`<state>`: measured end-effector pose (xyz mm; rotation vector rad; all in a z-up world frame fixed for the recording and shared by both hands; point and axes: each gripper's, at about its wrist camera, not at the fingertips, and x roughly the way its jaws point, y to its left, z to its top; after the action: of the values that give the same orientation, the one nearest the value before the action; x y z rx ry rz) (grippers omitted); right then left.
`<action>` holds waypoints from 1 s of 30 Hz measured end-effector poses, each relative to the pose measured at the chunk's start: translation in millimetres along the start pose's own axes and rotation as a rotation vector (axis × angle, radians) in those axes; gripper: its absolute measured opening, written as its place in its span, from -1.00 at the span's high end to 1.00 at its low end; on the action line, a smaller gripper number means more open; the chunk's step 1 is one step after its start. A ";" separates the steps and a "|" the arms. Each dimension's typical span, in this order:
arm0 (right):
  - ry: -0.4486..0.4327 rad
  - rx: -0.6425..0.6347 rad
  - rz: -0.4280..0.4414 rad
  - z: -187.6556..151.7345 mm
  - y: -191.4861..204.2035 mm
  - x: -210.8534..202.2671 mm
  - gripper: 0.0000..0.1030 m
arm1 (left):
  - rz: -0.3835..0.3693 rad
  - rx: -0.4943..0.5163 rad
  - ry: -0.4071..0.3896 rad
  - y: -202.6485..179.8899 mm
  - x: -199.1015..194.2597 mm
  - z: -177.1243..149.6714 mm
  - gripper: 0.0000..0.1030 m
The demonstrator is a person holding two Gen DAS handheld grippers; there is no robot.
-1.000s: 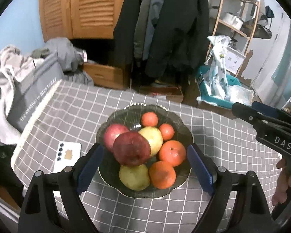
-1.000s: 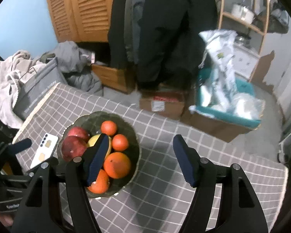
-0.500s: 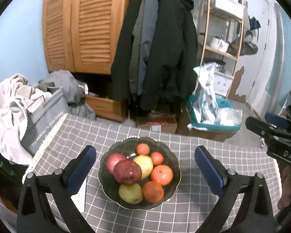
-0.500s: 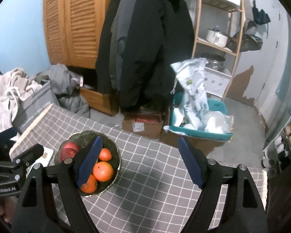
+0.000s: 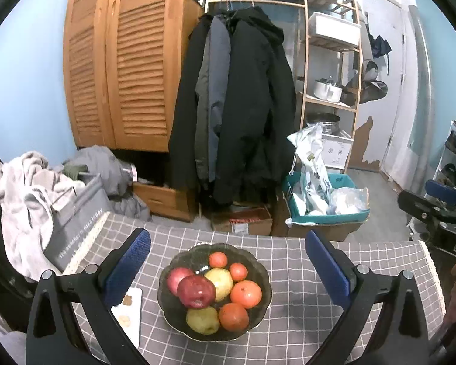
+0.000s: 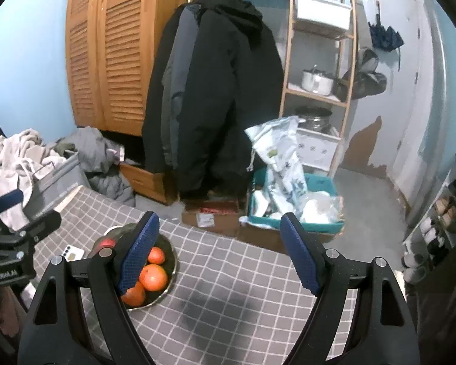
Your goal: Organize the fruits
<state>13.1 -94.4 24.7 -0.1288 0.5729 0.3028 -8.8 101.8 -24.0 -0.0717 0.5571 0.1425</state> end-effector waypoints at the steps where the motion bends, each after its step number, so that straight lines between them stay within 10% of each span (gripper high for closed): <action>1: -0.008 -0.001 -0.004 -0.1 -2.0 -2.7 -0.57 | 0.001 0.003 -0.002 -1.1 -0.9 1.2 -0.99; 30: -0.076 0.043 -0.118 -9.4 -42.4 -19.0 -0.57 | -0.015 -0.011 -0.049 -14.7 -10.5 12.1 -0.99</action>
<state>6.5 -141.2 28.9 -0.1084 0.4940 0.1798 -9.0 87.4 -7.7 -0.0826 0.5071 0.1326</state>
